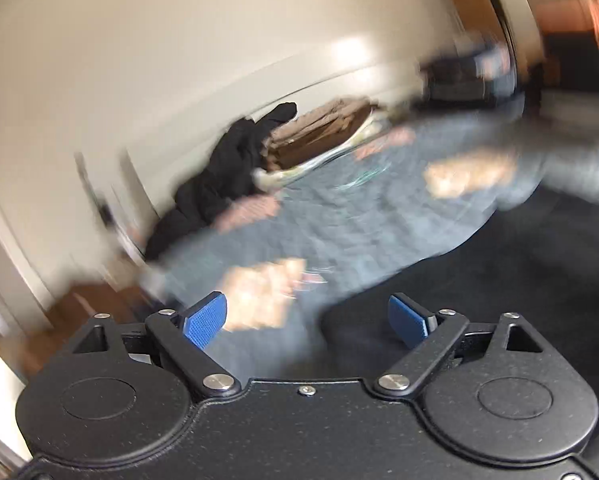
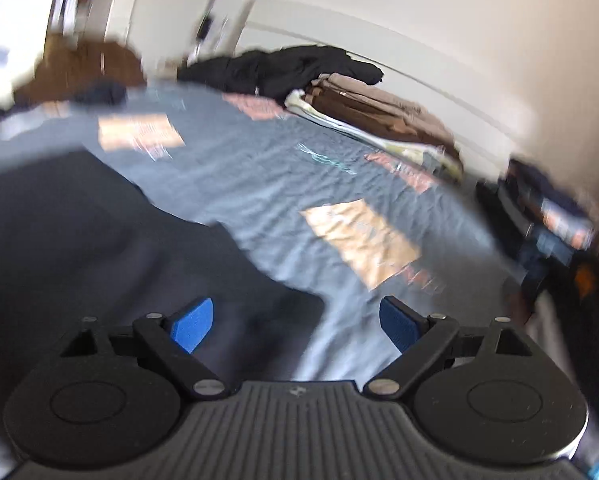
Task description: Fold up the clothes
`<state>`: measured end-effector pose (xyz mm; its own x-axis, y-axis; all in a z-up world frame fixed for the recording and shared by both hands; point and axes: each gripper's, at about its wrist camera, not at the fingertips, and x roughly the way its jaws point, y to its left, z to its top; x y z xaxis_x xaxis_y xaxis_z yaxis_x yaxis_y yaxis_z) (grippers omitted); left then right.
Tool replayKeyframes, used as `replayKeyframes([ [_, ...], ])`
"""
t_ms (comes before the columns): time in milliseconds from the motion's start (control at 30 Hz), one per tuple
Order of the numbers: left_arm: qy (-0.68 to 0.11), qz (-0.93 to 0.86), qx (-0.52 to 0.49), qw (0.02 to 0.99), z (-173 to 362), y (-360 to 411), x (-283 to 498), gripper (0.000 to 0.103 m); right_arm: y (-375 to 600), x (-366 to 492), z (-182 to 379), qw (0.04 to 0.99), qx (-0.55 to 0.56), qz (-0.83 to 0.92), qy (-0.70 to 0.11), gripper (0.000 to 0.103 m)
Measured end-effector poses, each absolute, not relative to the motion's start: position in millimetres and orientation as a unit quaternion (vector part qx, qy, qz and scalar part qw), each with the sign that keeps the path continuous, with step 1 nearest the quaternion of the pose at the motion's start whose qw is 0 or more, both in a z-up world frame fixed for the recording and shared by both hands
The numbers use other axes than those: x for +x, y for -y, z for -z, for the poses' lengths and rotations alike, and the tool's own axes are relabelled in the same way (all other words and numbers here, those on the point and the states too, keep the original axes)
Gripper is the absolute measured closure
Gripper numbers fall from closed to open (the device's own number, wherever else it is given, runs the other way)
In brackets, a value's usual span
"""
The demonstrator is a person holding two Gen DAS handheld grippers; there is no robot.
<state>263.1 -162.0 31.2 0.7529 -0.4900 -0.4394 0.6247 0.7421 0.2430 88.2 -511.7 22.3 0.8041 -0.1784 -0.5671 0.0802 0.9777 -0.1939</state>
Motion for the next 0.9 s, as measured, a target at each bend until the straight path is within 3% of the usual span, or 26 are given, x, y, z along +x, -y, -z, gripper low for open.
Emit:
replayKeyframes([
  [233, -0.359, 0.448, -0.256, 0.778, 40, 148, 261, 0.01, 462, 35, 5, 0.939, 0.181, -0.065, -0.286, 0.011],
  [433, -0.401, 0.389, -0.357, 0.749, 109, 144, 290, 0.01, 451, 51, 50, 0.92, 0.243, -0.048, -0.303, 0.012],
  [500, -0.399, 0.357, -0.39, 0.749, 123, 120, 301, 0.021, 466, 50, 64, 0.915, 0.264, -0.03, -0.305, 0.012],
  [567, -0.399, 0.347, -0.429, 0.733, 130, 99, 314, 0.041, 480, 46, 72, 0.916, 0.266, -0.005, -0.301, 0.012],
  [633, -0.399, 0.342, -0.435, 0.731, 129, 90, 321, 0.047, 491, 40, 77, 0.919, 0.262, 0.015, -0.294, 0.012],
  [733, -0.393, 0.341, -0.425, 0.741, 117, 88, 323, 0.047, 501, 33, 75, 0.924, 0.258, 0.036, -0.279, 0.012],
  [800, -0.385, 0.341, -0.42, 0.747, 104, 83, 314, 0.033, 506, 28, 70, 0.927, 0.257, 0.047, -0.268, 0.012],
  [833, -0.378, 0.344, -0.418, 0.752, 96, 79, 307, 0.012, 509, 26, 68, 0.929, 0.256, 0.053, -0.262, 0.012],
  [867, -0.364, 0.347, -0.412, 0.76, 87, 75, 297, 0.001, 511, 23, 65, 0.93, 0.255, 0.058, -0.256, 0.012],
  [900, -0.352, 0.349, -0.407, 0.767, 79, 73, 288, 0.0, 514, 21, 63, 0.932, 0.254, 0.064, -0.251, 0.011],
])
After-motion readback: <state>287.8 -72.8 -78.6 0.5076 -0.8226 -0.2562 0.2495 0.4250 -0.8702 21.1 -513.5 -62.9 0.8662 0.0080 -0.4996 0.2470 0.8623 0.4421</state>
